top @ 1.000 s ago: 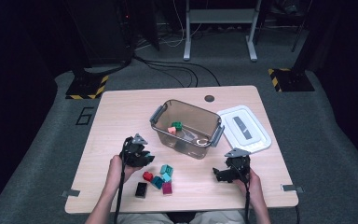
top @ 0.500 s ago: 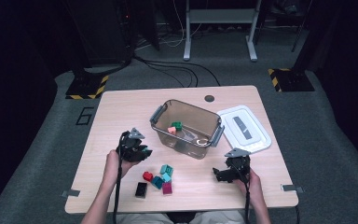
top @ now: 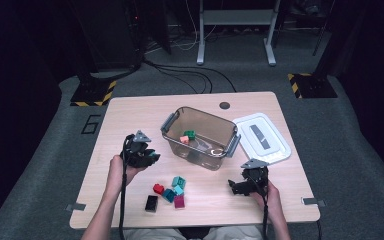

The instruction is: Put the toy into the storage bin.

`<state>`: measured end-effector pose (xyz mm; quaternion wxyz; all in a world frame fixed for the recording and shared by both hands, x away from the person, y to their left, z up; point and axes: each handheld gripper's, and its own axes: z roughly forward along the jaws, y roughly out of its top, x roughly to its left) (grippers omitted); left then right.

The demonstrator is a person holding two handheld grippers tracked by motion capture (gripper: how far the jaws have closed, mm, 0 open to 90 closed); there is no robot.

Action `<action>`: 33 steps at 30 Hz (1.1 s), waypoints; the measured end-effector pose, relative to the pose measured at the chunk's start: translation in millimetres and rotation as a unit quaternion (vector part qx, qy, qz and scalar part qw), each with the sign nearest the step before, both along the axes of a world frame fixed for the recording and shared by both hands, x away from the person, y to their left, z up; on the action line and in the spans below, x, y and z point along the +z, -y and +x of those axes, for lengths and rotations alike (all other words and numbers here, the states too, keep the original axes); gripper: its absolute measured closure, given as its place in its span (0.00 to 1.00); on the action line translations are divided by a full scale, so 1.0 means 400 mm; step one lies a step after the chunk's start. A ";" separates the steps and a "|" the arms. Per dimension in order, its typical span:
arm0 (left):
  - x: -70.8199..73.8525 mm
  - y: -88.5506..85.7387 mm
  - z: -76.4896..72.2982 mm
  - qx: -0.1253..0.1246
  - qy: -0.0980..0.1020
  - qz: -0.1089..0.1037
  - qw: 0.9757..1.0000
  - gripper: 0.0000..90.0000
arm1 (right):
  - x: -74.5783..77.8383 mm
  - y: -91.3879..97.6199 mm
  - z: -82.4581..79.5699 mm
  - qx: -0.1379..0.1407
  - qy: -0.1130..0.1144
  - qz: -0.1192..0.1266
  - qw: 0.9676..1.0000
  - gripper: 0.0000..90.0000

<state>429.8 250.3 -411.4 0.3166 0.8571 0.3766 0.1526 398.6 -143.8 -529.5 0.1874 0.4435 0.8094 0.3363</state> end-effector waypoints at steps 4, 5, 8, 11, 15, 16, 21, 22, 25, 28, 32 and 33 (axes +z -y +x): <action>0.015 -0.001 0.003 0.000 0.005 0.000 1.000 0.75 | 0.000 0.000 0.000 0.000 0.000 0.000 1.000 0.00; 0.019 0.000 0.004 0.001 0.006 0.000 1.000 0.75 | 0.000 0.000 0.000 0.000 0.000 0.000 1.000 0.00; 0.030 0.001 0.006 -0.001 0.008 0.002 1.000 0.75 | 0.000 0.000 0.000 0.000 0.000 0.000 1.000 0.00; 0.042 0.003 0.009 -0.001 0.011 0.003 1.000 0.75 | 0.000 0.000 0.000 0.000 0.000 0.000 1.000 0.00; 0.055 0.004 0.012 -0.001 0.016 0.003 1.000 0.75 | 0.000 0.000 0.000 0.001 0.000 0.000 1.000 0.00; 0.058 0.005 0.014 -0.001 0.016 0.002 1.000 0.75 | 0.000 0.000 0.000 0.000 0.000 0.000 1.000 0.00; 0.069 0.009 0.020 -0.002 0.020 0.004 1.000 0.75 | 0.000 0.000 0.000 0.000 0.000 0.000 1.000 0.00; 0.069 0.009 0.020 -0.002 0.020 0.004 1.000 0.75 | 0.000 0.000 0.000 0.001 0.000 0.000 1.000 0.00; 0.075 0.010 0.025 -0.001 0.019 0.002 1.000 0.75 | 0.000 0.000 0.000 0.000 0.000 0.000 1.000 0.00; 0.084 0.010 0.030 -0.004 0.022 0.005 1.000 0.75 | 0.000 0.000 0.000 0.001 0.000 0.000 1.000 0.00; 0.102 0.013 0.035 -0.004 0.028 0.004 1.000 0.75 | 0.000 0.000 0.000 0.001 0.000 0.000 1.000 0.00; 0.107 0.013 0.035 -0.005 0.028 0.004 1.000 0.75 | 0.000 0.000 0.000 0.001 0.000 0.000 1.000 0.00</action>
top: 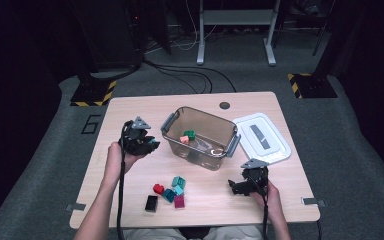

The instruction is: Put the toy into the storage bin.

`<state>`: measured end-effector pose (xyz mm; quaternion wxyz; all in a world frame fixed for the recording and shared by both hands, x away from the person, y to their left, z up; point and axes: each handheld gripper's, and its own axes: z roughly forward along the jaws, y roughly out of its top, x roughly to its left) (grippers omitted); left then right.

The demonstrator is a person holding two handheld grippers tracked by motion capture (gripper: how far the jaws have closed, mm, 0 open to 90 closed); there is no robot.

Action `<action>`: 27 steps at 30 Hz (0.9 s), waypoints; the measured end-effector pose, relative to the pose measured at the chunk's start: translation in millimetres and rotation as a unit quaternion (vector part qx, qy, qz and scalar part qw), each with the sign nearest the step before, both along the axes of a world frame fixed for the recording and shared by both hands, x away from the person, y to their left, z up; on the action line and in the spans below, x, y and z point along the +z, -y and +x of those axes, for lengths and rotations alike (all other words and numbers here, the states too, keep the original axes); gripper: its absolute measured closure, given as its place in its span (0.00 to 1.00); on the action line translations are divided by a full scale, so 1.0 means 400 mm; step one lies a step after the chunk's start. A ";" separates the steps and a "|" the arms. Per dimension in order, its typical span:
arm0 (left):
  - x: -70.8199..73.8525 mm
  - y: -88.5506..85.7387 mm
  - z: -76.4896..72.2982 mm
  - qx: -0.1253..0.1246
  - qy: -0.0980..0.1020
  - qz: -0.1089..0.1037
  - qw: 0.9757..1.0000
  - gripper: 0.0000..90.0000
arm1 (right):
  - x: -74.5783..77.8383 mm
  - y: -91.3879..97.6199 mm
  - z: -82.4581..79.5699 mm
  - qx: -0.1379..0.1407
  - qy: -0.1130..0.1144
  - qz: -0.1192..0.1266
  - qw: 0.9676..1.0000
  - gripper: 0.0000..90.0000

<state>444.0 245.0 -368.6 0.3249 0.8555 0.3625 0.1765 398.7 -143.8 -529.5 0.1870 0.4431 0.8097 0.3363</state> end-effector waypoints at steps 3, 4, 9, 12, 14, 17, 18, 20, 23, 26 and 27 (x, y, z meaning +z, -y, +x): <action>0.009 0.001 0.004 0.002 0.003 -0.005 1.000 0.75 | 0.000 0.000 0.000 0.000 0.000 0.000 1.000 0.00; 0.011 0.001 0.007 0.002 0.004 -0.005 1.000 0.75 | 0.000 0.000 0.000 0.000 0.000 0.000 1.000 0.00; 0.033 0.007 0.015 0.001 0.007 -0.003 1.000 0.75 | 0.000 0.000 0.000 0.000 0.000 0.000 1.000 0.00; 0.048 0.013 0.020 -0.001 0.012 -0.005 1.000 0.75 | 0.000 0.000 0.000 0.000 0.000 0.000 1.000 0.00; 0.059 0.019 0.023 -0.003 0.015 -0.006 1.000 0.75 | 0.000 0.000 0.000 0.000 0.000 0.000 1.000 0.00; 0.072 0.026 0.028 -0.004 0.019 -0.007 1.000 0.75 | 0.000 0.000 0.000 0.000 0.000 0.000 1.000 0.00; 0.076 0.028 0.029 -0.004 0.022 -0.008 1.000 0.75 | 0.000 0.000 0.000 0.000 0.000 0.000 1.000 0.00; 0.084 0.030 0.035 -0.006 0.024 -0.006 1.000 0.75 | 0.000 0.000 0.000 0.000 0.000 0.000 1.000 0.00; 0.094 0.036 0.040 -0.006 0.025 -0.008 1.000 0.75 | 0.000 0.000 0.000 0.000 0.000 0.000 1.000 0.00; 0.105 0.046 0.045 -0.006 0.030 -0.011 0.999 0.75 | 0.000 0.000 0.000 0.000 0.000 0.000 1.000 0.00; 0.110 0.049 0.048 -0.009 0.032 -0.007 0.999 0.75 | 0.000 0.000 0.000 0.000 0.000 0.000 1.000 0.00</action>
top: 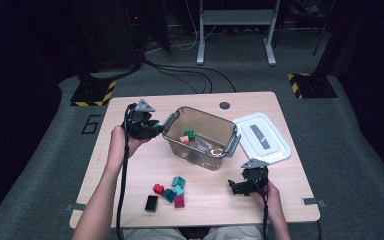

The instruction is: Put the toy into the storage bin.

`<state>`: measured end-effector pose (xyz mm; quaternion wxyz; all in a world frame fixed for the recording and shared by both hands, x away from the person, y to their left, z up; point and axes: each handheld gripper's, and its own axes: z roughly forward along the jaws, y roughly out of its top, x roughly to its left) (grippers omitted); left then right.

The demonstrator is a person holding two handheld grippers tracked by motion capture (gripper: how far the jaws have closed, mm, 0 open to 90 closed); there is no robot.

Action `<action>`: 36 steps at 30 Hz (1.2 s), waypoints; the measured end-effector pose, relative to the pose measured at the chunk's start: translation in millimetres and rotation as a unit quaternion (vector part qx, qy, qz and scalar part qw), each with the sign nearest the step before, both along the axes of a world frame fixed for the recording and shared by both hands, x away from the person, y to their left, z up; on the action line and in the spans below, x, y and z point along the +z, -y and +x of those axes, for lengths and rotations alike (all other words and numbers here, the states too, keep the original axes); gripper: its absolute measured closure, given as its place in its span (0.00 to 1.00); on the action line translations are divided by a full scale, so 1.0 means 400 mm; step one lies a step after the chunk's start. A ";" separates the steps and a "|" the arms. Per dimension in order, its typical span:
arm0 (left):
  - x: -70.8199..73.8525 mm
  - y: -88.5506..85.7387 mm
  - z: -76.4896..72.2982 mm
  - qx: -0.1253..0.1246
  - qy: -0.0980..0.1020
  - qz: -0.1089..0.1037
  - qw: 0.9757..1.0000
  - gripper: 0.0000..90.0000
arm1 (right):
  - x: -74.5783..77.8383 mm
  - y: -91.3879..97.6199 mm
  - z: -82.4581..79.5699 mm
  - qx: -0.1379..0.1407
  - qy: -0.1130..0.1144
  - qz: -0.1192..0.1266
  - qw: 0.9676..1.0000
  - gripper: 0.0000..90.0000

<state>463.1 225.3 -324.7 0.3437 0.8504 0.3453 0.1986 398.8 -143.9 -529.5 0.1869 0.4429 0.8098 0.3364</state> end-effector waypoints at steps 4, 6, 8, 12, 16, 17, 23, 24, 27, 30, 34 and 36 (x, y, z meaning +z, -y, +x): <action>0.008 0.012 0.010 -0.002 0.002 -0.001 1.000 0.75 | 0.000 0.000 0.000 0.000 0.000 0.000 1.000 0.00; 0.011 0.018 0.017 -0.003 0.003 0.000 1.000 0.75 | 0.000 0.000 0.000 0.000 0.000 0.000 1.000 0.00; 0.012 0.024 0.025 -0.003 0.001 0.001 1.000 0.75 | 0.000 0.000 0.000 0.000 0.000 0.000 1.000 0.00; 0.015 0.036 0.036 -0.005 0.003 -0.004 1.000 0.75 | 0.000 0.000 0.000 0.000 0.000 0.000 1.000 0.00; 0.018 0.048 0.047 -0.009 0.001 -0.002 1.000 0.75 | 0.000 0.000 0.000 0.000 0.000 0.000 1.000 0.00; 0.018 0.052 0.050 -0.010 0.000 -0.002 1.000 0.75 | 0.000 0.000 0.000 0.000 0.000 0.000 1.000 0.00; 0.006 0.066 0.067 -0.011 -0.004 -0.003 1.000 0.75 | 0.000 0.000 0.000 0.000 0.000 0.000 1.000 0.00; 0.006 0.066 0.067 -0.011 -0.004 -0.003 1.000 0.75 | 0.000 0.000 0.000 0.000 0.000 0.000 1.000 0.00; -0.006 0.076 0.082 -0.012 -0.010 -0.006 1.000 0.75 | 0.000 0.000 0.000 0.000 0.000 0.000 1.000 0.00; -0.014 0.086 0.090 -0.014 -0.013 -0.006 1.000 0.75 | 0.000 0.000 0.000 0.000 0.000 0.000 1.000 0.00; -0.028 0.106 0.102 -0.020 -0.022 0.001 1.000 0.75 | 0.000 0.000 0.000 0.000 0.000 0.000 1.000 0.00; -0.034 0.115 0.107 -0.023 -0.026 0.003 0.999 0.75 | 0.000 0.000 0.000 0.000 0.000 0.000 1.000 0.00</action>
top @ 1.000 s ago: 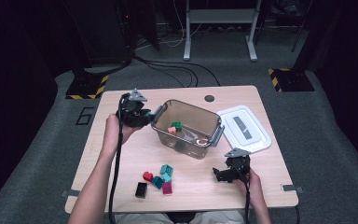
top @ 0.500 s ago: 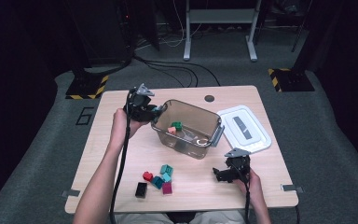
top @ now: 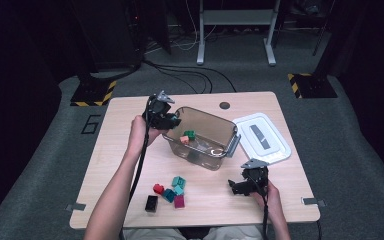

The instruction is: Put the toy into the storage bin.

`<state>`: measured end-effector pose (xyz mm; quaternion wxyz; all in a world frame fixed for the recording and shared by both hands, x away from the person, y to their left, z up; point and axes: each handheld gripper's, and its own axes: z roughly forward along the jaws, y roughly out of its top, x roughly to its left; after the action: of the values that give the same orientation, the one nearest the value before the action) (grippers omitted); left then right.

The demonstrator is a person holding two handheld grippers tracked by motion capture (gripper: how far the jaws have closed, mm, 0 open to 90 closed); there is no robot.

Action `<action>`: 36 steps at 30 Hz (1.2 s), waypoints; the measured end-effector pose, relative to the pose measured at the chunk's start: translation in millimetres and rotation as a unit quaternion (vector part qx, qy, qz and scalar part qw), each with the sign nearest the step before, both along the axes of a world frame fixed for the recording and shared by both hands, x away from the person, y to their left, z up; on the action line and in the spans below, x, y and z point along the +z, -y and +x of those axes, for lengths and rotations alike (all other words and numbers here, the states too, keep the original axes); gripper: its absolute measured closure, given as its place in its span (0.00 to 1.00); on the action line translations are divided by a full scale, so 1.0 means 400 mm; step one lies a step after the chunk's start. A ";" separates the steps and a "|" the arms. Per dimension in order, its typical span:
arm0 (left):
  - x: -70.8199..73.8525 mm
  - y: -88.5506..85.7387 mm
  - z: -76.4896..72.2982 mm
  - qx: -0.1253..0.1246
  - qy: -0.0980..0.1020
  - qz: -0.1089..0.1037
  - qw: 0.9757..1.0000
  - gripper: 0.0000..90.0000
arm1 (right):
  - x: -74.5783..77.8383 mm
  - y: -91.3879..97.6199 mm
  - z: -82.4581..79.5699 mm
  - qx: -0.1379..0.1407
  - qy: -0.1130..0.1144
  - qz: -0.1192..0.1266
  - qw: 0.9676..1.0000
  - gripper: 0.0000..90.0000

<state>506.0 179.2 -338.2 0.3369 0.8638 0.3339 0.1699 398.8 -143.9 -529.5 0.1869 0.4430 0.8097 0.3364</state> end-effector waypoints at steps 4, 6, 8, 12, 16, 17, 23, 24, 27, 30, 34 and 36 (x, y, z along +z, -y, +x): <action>-0.017 0.028 0.012 -0.007 -0.011 0.001 1.000 0.75 | 0.000 0.000 0.000 0.000 0.000 0.000 1.000 0.00; -0.026 0.038 0.019 -0.009 -0.015 0.004 1.000 0.75 | 0.000 0.000 0.000 0.000 0.000 0.000 1.000 0.00; -0.033 0.046 0.022 -0.009 -0.017 0.006 1.000 0.74 | 0.000 0.000 0.000 0.000 0.000 0.000 1.000 0.00; -0.055 0.067 0.037 -0.010 -0.029 0.015 0.999 0.74 | 0.000 0.000 0.000 0.000 0.000 0.000 1.000 0.00; -0.071 0.074 0.049 -0.007 -0.040 0.018 0.999 0.74 | 0.000 0.000 0.000 0.000 0.000 0.000 1.000 0.00; -0.074 0.075 0.051 -0.008 -0.042 0.021 0.999 0.74 | 0.000 0.000 0.000 0.000 0.000 0.000 1.000 0.00; -0.079 0.076 0.053 -0.003 -0.052 0.014 0.999 0.50 | 0.000 0.000 0.000 0.000 0.000 0.000 1.000 0.00; -0.077 0.075 0.049 0.003 -0.048 0.013 0.999 0.39 | 0.000 0.000 0.000 0.000 0.000 0.000 1.000 0.00; -0.069 0.067 0.032 0.007 -0.042 0.007 0.999 0.28 | 0.000 0.000 0.000 0.000 0.000 0.000 1.000 0.00; -0.059 0.049 0.012 0.008 -0.034 0.003 0.999 0.23 | 0.000 0.000 0.000 0.000 0.000 0.000 1.000 0.00; -0.052 0.021 -0.016 0.010 -0.026 -0.003 1.000 0.17 | 0.000 0.000 0.000 0.000 0.000 0.000 1.000 0.00; -0.050 0.004 -0.031 0.011 -0.022 -0.004 1.000 0.17 | 0.000 0.000 0.000 0.000 0.000 0.000 1.000 0.00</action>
<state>493.4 177.4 -358.4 0.3309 0.8624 0.3512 0.1529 398.7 -143.9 -529.5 0.1869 0.4429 0.8096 0.3368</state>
